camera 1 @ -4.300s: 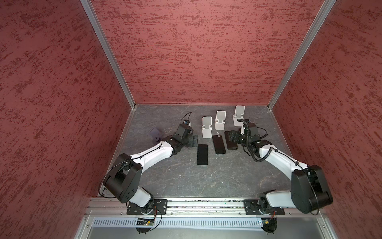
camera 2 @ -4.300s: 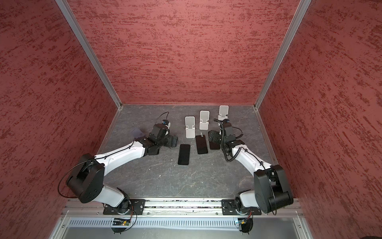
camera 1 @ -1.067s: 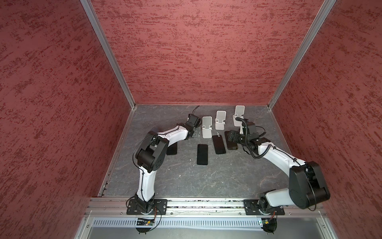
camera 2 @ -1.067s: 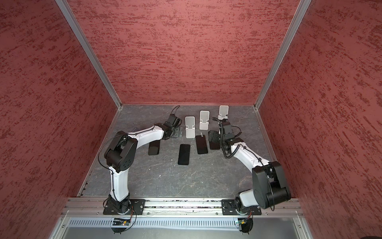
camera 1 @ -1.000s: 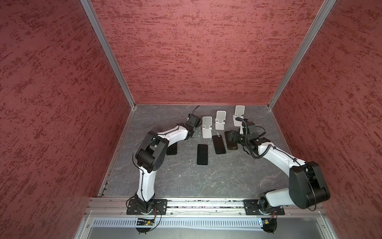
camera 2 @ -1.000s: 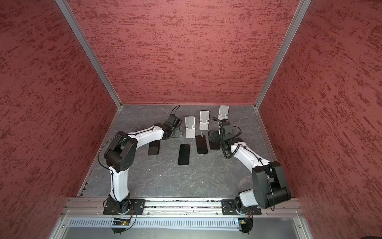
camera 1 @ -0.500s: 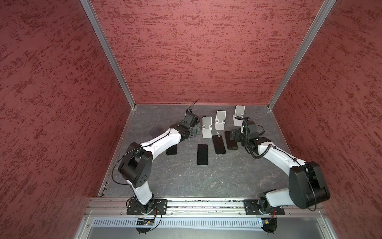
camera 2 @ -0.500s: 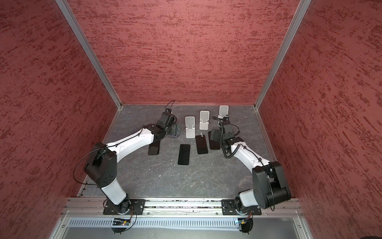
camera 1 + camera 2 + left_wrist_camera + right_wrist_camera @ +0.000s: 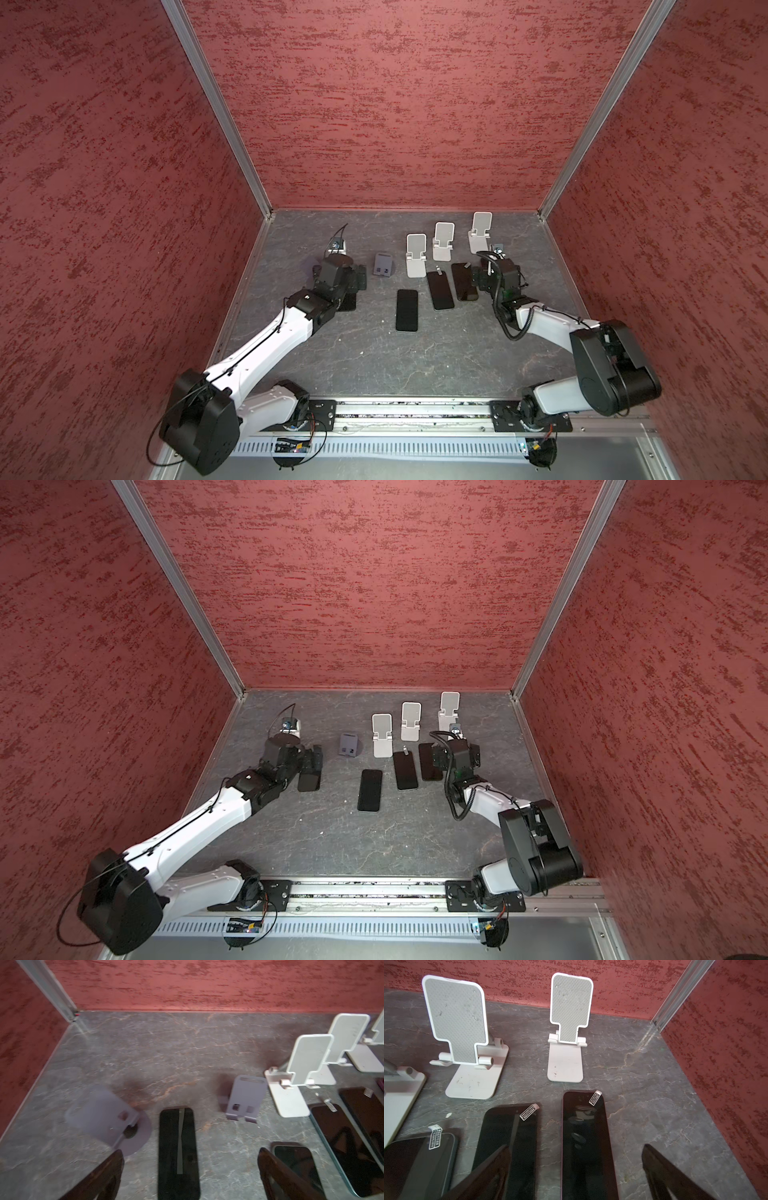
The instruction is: Remove the phone from the phone stand
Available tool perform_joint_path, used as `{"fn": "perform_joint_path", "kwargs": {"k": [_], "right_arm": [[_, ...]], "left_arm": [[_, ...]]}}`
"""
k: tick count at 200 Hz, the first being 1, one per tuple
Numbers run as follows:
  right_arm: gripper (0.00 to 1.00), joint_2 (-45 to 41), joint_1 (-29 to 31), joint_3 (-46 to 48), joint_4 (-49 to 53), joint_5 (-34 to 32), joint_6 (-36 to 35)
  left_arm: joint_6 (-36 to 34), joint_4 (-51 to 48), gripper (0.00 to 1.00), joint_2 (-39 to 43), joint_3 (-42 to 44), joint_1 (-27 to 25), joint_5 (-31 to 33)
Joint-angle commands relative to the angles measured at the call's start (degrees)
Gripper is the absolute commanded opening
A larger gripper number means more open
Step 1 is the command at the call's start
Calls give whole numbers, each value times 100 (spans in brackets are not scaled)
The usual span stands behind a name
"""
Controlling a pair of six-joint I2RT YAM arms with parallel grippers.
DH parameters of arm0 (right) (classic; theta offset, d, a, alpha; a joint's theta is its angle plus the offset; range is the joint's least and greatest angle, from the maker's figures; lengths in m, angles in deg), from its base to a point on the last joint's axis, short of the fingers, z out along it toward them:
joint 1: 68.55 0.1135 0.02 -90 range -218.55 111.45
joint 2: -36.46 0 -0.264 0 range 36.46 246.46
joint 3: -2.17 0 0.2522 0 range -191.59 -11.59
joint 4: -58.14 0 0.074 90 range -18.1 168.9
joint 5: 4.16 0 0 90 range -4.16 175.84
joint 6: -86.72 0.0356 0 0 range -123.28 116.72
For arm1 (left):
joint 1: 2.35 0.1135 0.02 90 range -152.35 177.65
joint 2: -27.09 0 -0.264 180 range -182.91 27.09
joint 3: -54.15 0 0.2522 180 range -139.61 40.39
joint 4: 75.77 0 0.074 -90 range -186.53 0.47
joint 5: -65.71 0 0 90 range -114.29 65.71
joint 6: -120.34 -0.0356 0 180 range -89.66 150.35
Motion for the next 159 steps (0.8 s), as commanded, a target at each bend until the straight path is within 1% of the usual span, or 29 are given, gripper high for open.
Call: {"fn": "perform_joint_path", "kwargs": {"k": [1,14,17,31,54,65,94,114,121,130,143,159], "right_arm": [[99,32,-57,145,-1322,-88,-518],[99,32,-91,197,-1429,-63,-535],[99,162,-93,201,-1443,-38,-548],[99,263,-127,244,-1532,60,-587],[99,411,-238,343,-1711,310,-572],[99,446,-290,371,-1748,368,-544],[99,396,-505,472,-1942,776,-623],[99,425,-862,519,-2142,1153,-458],[99,444,-1032,558,-2273,1261,-317],[99,443,-1311,523,-2208,1558,-50],[99,460,-1643,673,-2505,1824,272],[99,359,-1831,985,-2947,2007,453]], "left_arm": [[-91,194,100,495,389,229,-95],[-98,285,99,823,648,404,-147],[-93,310,99,894,705,441,-155],[-108,481,99,1242,997,604,-141],[-235,685,100,1753,1402,864,-209],[-281,688,100,1922,1539,990,-248],[-297,811,99,2170,1851,1252,-399],[-337,1123,99,2226,2075,1315,-463],[-352,1192,99,2233,2131,1348,-487],[-376,1245,99,2234,2168,1392,-519],[-411,1343,100,2234,2229,1446,-565],[-435,1476,100,2223,2291,1521,-621]]}}
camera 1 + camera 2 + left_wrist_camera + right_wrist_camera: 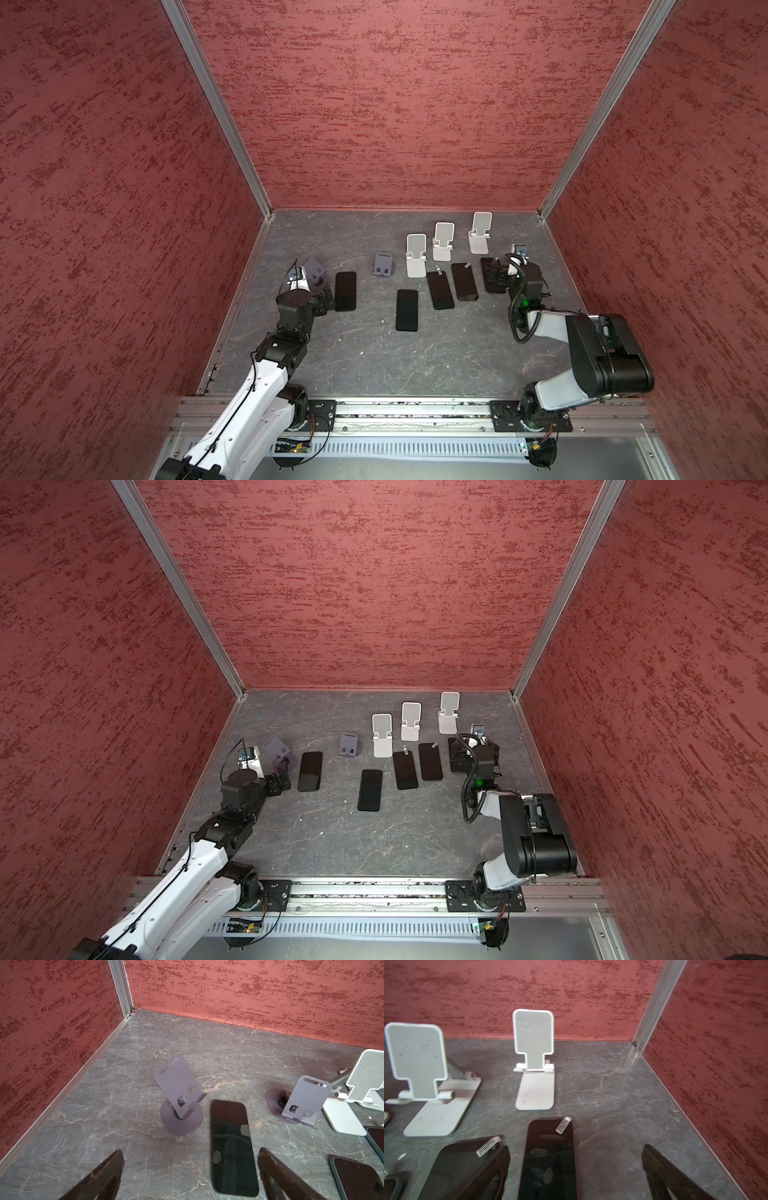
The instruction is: Remove the phone from the phone stand
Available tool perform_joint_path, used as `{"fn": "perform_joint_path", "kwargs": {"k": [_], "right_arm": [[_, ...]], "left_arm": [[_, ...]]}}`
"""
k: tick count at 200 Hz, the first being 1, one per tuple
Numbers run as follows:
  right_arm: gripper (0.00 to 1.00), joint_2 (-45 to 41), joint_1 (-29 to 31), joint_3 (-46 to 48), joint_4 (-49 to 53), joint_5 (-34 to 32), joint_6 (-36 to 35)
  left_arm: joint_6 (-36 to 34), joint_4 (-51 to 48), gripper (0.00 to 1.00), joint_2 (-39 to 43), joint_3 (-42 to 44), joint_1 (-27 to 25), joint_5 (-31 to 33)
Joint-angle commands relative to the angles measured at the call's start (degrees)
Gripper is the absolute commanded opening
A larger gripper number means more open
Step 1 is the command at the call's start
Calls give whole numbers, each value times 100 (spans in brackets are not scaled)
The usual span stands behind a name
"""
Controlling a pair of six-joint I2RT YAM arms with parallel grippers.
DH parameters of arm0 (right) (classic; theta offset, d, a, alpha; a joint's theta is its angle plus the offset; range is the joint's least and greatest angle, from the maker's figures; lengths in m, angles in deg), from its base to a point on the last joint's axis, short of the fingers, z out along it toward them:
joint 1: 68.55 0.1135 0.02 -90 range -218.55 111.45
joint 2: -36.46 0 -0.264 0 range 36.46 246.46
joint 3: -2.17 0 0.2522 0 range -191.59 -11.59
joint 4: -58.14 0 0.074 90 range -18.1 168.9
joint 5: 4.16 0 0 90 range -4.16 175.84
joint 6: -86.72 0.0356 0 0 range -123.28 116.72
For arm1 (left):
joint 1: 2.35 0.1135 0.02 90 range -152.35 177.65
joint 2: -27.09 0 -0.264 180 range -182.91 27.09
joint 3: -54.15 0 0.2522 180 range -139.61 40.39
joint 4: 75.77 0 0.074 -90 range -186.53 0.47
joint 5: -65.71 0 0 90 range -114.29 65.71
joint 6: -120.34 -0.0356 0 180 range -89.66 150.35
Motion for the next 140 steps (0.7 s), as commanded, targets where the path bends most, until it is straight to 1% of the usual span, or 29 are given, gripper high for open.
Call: {"fn": "perform_joint_path", "kwargs": {"k": [1,11,20,23,32,63,77,87,100,123,140], "right_arm": [[99,-66,-308,427,-858,620,510],[99,-37,-326,763,-1473,620,538],[99,224,-329,1080,-2360,601,533],[99,246,-334,1153,-2501,606,530],[99,92,-329,1126,-2173,596,527],[99,165,-327,1066,-2188,520,553],[99,174,-331,1072,-2214,527,549],[99,175,-334,1071,-2214,526,539],[99,164,-327,1067,-2202,524,544],[99,164,-329,1069,-2205,527,541],[99,167,-327,1066,-2210,529,543]], "left_arm": [[-150,469,100,47,77,117,-169],[-178,591,100,23,116,152,-199],[-218,775,100,-8,168,174,-209],[-235,845,99,-26,184,192,-205],[-257,1041,99,-79,232,244,-209],[-486,1633,100,-325,394,502,-212],[-602,2191,100,-468,611,645,-178],[-679,2745,99,-614,835,811,-260],[-728,3443,100,-821,1087,1047,-168],[-384,4083,99,-1164,1300,1611,-888],[-333,4560,99,-1549,1349,1658,-1128]]}}
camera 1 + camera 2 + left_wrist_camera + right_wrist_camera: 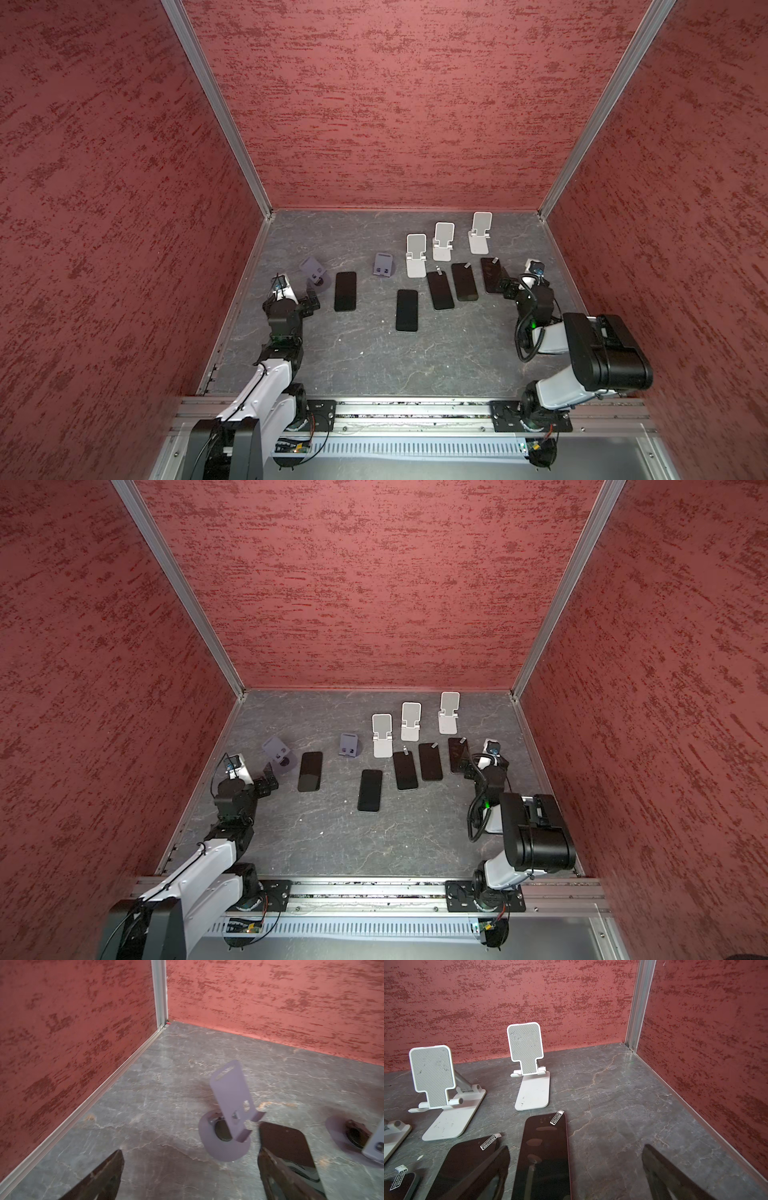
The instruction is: Remove the phone from the phone stand
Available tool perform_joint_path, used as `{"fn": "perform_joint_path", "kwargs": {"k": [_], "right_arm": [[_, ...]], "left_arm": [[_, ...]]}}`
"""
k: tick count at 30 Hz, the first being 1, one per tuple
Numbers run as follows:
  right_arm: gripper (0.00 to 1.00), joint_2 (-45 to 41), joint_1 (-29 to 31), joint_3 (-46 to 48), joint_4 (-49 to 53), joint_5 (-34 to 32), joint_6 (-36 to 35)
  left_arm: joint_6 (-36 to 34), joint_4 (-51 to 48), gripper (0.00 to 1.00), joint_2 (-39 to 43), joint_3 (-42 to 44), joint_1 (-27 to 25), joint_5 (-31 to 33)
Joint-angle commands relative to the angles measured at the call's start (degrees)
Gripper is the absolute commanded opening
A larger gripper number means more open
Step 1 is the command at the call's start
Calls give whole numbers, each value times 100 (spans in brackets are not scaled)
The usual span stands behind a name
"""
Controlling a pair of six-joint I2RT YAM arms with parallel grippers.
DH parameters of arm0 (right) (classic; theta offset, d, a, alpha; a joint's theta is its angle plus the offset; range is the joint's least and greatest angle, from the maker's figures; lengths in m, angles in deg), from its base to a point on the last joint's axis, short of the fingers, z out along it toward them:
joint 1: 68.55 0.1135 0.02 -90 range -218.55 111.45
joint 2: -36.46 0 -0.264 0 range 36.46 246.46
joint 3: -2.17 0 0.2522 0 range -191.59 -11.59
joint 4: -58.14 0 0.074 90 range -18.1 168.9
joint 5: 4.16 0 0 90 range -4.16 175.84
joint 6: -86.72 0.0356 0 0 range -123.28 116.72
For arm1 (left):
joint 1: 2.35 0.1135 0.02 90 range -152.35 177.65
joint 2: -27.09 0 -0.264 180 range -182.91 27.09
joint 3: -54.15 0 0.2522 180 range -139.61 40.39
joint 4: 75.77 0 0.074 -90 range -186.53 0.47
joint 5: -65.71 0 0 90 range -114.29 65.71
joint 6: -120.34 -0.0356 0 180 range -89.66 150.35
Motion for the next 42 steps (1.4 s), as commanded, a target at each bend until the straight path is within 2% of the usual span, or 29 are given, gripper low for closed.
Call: {"fn": "perform_joint_path", "kwargs": {"k": [1,11,18,20,22,26,27,42], "right_arm": [[99,-15,3,-70,-238,124,22],[99,-15,5,-71,-222,126,29],[99,-14,4,-67,-223,143,30],[99,-10,3,-75,-214,140,25],[99,-16,8,-75,-215,141,23],[99,-9,8,-84,-213,149,18],[99,-13,5,-84,-209,148,19],[99,-10,5,-68,-222,144,18]], "left_arm": [[110,1300,99,-359,36,115,-571],[94,2546,100,-2073,-452,108,-693],[-162,3825,99,-3510,-607,-39,-741],[-161,3185,99,-3316,-771,-83,-671],[-189,3186,99,-3433,-888,-117,-574],[-300,2370,99,-3408,-1281,-269,-431],[-351,2590,99,-3470,-1240,-289,-408],[-324,2503,99,-3446,-1256,-290,-414]]}}
